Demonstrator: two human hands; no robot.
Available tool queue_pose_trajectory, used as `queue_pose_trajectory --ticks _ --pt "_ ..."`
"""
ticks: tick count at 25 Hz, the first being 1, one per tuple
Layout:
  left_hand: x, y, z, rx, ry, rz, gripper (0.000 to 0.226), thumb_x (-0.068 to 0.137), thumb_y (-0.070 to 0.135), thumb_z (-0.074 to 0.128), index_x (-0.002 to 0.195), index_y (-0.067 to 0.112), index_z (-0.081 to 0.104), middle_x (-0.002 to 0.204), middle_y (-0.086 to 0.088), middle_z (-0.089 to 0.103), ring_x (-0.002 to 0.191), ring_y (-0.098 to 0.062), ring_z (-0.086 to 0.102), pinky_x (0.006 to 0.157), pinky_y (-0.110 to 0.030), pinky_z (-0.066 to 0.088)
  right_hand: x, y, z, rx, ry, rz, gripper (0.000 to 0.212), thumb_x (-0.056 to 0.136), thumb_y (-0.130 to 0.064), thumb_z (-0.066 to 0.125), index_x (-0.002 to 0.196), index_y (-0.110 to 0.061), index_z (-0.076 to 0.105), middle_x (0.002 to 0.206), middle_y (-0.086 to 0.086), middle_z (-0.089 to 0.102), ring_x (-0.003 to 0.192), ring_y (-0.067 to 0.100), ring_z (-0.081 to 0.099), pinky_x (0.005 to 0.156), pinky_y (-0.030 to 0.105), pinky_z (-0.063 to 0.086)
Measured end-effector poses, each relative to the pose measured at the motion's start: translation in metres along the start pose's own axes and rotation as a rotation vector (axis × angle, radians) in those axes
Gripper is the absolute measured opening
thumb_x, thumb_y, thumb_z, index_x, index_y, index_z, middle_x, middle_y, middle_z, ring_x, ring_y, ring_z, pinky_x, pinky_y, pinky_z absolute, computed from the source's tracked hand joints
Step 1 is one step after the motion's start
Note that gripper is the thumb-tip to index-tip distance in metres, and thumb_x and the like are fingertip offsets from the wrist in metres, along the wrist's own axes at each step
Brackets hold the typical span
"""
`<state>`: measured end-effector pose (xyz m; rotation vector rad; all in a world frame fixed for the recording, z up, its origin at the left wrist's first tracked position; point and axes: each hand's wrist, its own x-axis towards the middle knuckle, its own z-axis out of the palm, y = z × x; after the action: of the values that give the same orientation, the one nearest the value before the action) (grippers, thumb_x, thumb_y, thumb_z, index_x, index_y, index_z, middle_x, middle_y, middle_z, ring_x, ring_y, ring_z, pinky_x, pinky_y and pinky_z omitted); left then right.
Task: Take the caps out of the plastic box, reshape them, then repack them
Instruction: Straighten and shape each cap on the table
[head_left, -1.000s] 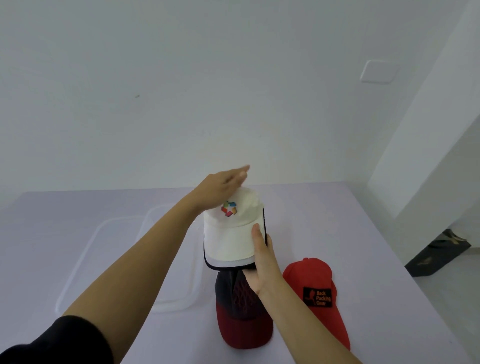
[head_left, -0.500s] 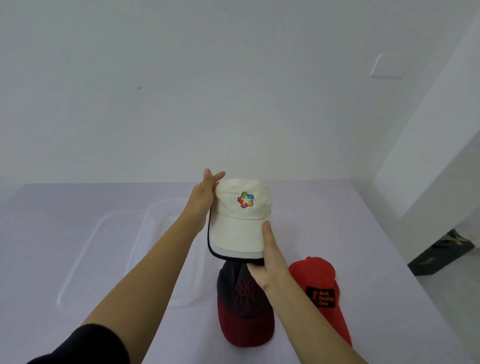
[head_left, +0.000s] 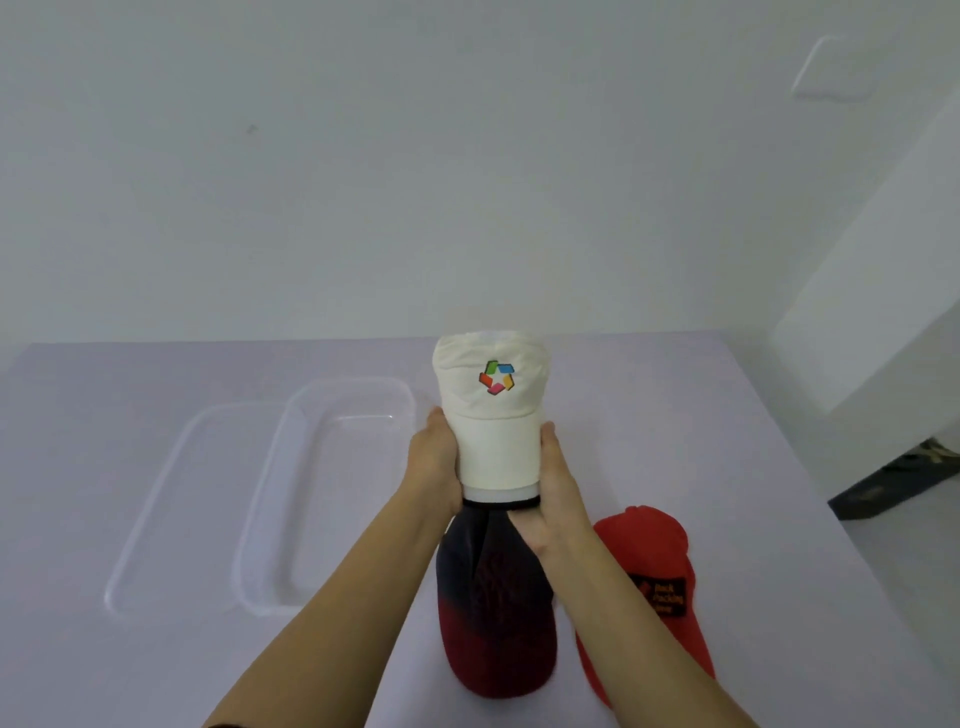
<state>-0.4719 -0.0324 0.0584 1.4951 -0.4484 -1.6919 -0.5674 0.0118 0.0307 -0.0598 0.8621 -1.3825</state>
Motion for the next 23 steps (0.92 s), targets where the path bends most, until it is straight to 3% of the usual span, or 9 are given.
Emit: queue_pose_trajectory --ticks 3,6,9,11,13,17,19,21,23 --pt "0.015 0.002 0.006 -0.073 -0.104 -0.118 0.018 0.091 0.024 0.056 0.094 0.009 0.066 0.087 -0.013 0.071 0.076 -0.031 0.068 0.073 -0.044 0.059 0.017 0.005 -0.004 0.102 0.002 0.09 0.046 0.092 -0.041 0.051 0.125 -0.01 0.058 0.113 0.016 0.066 0.096 0.03 0.066 0.074 0.042 0.058" --pt "0.053 0.0 0.005 0.04 0.042 -0.104 0.026 0.094 0.03 0.046 0.095 0.012 0.064 0.103 -0.012 0.071 0.093 -0.032 0.067 0.085 -0.047 0.056 0.049 -0.007 -0.012 -0.047 0.05 0.094 0.048 0.093 -0.048 0.045 0.127 -0.015 0.055 0.118 0.017 0.065 0.106 0.034 0.064 0.085 0.049 0.054" --pt "0.083 0.002 0.008 0.11 0.076 -0.073 0.044 0.093 0.049 0.034 0.113 0.015 0.055 0.117 -0.011 0.064 0.104 -0.03 0.062 0.092 -0.049 0.052 0.08 -0.023 -0.016 -0.169 0.079 0.063 0.047 0.096 -0.05 0.034 0.127 -0.019 0.053 0.115 0.014 0.066 0.102 0.031 0.065 0.072 0.043 0.057" --pt "0.094 -0.001 0.014 0.184 0.011 -0.044 0.055 0.086 0.058 0.045 0.121 0.015 0.04 0.117 -0.008 0.059 0.105 -0.028 0.06 0.088 -0.05 0.054 0.097 -0.026 -0.019 -0.209 0.148 0.074 0.045 0.097 -0.048 0.032 0.124 -0.018 0.052 0.108 0.013 0.067 0.095 0.029 0.066 0.064 0.037 0.056" --pt "0.106 -0.01 0.016 0.319 -0.038 -0.005 0.059 0.082 0.05 0.063 0.121 0.019 0.031 0.117 -0.007 0.055 0.104 -0.026 0.06 0.086 -0.046 0.056 0.118 -0.018 -0.028 -0.208 0.227 0.125 0.043 0.097 -0.047 0.034 0.123 -0.018 0.052 0.106 0.014 0.066 0.093 0.03 0.065 0.062 0.037 0.055" --pt "0.13 -0.036 0.005 0.47 -0.064 -0.012 0.077 0.076 0.05 0.069 0.133 0.016 0.029 0.13 -0.008 0.051 0.111 -0.025 0.057 0.093 -0.044 0.053 0.148 0.002 -0.056 -0.266 0.351 0.154 0.047 0.094 -0.045 0.047 0.131 -0.017 0.042 0.121 0.017 0.059 0.104 0.036 0.062 0.058 0.04 0.057" --pt "0.138 -0.046 -0.001 0.665 0.007 -0.021 0.08 0.077 0.058 0.062 0.136 0.014 0.03 0.133 -0.008 0.045 0.113 -0.024 0.052 0.095 -0.04 0.049 0.151 0.006 -0.069 -0.462 0.4 0.143 0.043 0.094 -0.038 0.05 0.128 -0.011 0.043 0.122 0.015 0.057 0.104 0.032 0.06 0.071 0.043 0.057" --pt "0.142 -0.052 -0.005 0.822 0.067 0.012 0.08 0.08 0.059 0.057 0.138 0.012 0.03 0.133 -0.009 0.038 0.109 -0.022 0.045 0.093 -0.035 0.044 0.153 0.008 -0.084 -0.825 0.429 0.07 0.041 0.095 -0.032 0.049 0.127 -0.007 0.049 0.125 0.011 0.057 0.108 0.027 0.057 0.09 0.039 0.051" --pt "0.144 -0.055 -0.006 0.931 0.106 0.069 0.077 0.082 0.057 0.055 0.137 0.009 0.032 0.132 -0.011 0.037 0.11 -0.025 0.043 0.096 -0.037 0.041 0.153 0.009 -0.091 -1.117 0.427 -0.055 0.037 0.095 -0.028 0.049 0.124 -0.006 0.056 0.124 0.01 0.059 0.109 0.026 0.057 0.093 0.035 0.048"
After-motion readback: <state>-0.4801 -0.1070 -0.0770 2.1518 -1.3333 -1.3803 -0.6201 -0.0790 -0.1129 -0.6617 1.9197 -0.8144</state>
